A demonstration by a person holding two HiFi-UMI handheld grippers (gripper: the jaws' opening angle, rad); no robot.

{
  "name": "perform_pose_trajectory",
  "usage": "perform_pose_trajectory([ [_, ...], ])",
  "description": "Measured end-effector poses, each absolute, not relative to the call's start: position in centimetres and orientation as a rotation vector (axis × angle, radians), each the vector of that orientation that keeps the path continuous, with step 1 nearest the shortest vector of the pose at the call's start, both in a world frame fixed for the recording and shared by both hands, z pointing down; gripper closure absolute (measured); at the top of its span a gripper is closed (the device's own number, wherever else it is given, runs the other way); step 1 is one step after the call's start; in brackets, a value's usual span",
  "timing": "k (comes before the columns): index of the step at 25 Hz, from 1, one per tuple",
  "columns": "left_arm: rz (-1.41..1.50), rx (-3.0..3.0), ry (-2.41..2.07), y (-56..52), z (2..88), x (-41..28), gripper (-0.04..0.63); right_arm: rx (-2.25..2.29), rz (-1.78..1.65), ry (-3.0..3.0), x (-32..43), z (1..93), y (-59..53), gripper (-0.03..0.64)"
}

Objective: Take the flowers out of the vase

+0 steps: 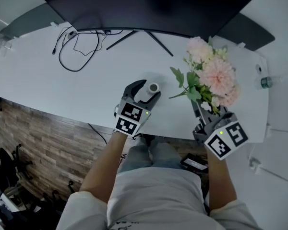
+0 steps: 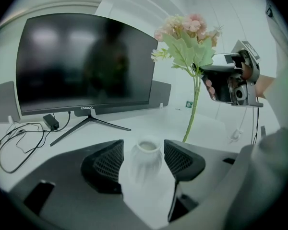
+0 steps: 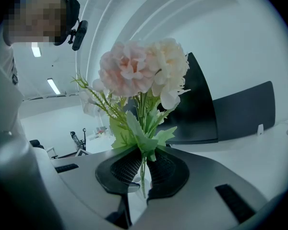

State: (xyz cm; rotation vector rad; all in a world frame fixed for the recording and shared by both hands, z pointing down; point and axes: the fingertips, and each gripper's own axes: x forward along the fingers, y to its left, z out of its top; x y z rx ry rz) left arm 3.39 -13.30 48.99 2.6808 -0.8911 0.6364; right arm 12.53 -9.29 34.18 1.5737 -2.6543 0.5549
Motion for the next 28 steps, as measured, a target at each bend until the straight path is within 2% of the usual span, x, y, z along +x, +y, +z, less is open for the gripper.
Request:
perform_pose_trajectory([
  [11,0.576,2.694,-0.905,-13.1,45.0,1.3,0.348,1.534,0.553,-2.661,11.9,33.9,-8.9,0.560],
  [28,0.537,2.600,-1.001,-9.1,39.5,-2.2,0.574,1.473,0.552,-2.682,10.8,32.7,-7.5,0.560],
])
